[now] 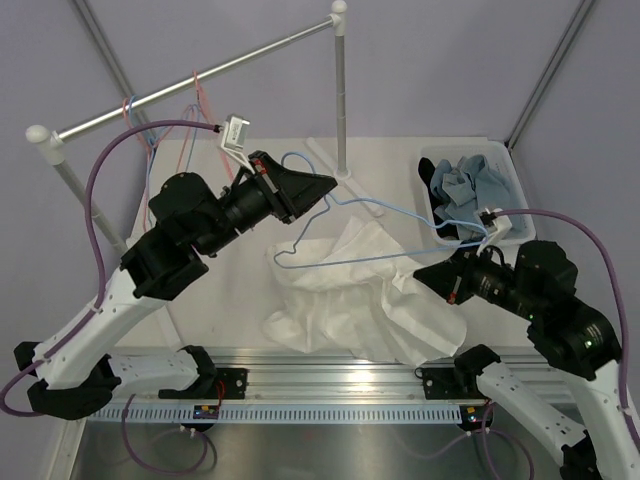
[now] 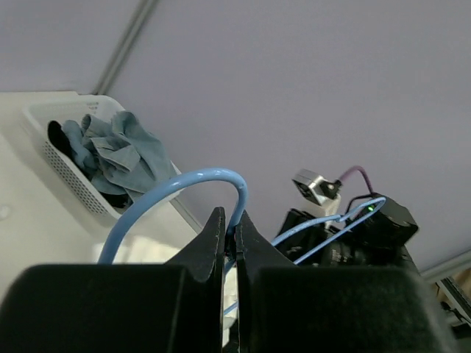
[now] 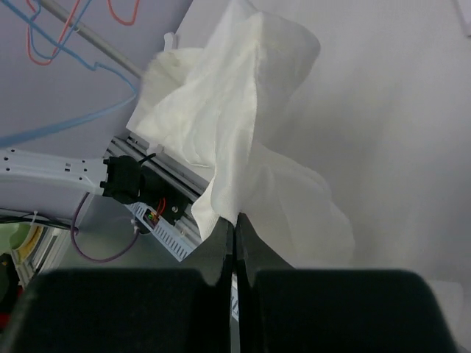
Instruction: Remove the skirt from the hanger
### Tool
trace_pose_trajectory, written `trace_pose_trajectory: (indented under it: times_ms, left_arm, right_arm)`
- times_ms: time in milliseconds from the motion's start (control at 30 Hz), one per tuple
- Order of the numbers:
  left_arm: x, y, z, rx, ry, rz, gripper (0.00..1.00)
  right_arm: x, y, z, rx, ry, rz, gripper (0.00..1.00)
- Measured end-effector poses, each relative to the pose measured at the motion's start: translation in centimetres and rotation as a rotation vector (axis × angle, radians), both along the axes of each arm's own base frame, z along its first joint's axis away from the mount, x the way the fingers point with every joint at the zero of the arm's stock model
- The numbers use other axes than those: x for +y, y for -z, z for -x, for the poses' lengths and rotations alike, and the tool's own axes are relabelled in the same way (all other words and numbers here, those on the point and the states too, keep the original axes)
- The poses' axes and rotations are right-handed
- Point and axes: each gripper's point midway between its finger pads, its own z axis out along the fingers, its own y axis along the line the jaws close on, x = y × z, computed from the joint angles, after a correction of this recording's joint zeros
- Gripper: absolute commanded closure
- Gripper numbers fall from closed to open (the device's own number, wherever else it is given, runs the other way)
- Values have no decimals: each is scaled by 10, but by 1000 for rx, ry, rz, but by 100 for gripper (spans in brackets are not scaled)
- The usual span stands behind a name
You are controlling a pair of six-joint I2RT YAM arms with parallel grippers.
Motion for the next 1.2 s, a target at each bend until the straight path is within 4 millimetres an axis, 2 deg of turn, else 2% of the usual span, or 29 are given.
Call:
trace_pose_trajectory:
  times_ms: [167,267,367,500,567,633,700,767,933,1000,1067,1200]
  left_arm:
    - [-7,1,4,17,41,7,100]
    - [-1,-14,12,-6,56,35,100]
    - [13,-38,27,-49,75,82,100]
    - [43,-66,52,-118,88,141,100]
    - [59,-72,63,-148,83,149,100]
    - [71,-68,71,-169,76,149,100]
    - [81,-52,76,-173,67,127,100]
    - [79,-24,74,-156,62,81,100]
    - [51,84,51,-18,67,-155,100]
    - [41,123,43,37,73,-249,100]
    - [36,153,39,76,78,-316,100]
    - [30,191,36,117,92,-382,100]
  right_arm:
    - [17,7,-18,20,-33,-13,100]
    - [20,2,-26,-5,-33,-10,100]
    - [21,-9,-47,-29,-1,41,100]
    - [17,-46,-99,-130,105,140,100]
    - [11,-68,-126,-191,171,193,100]
    - [1,-97,-151,-271,246,235,100]
    - [-16,-129,-174,-348,333,261,100]
    - [-35,-158,-190,-414,418,272,100]
    - [-96,-225,-232,-552,623,260,100]
    - [-115,-251,-250,-609,674,244,100]
    - [-128,-268,-267,-650,710,237,100]
    - [-143,-282,-294,-705,729,231,100]
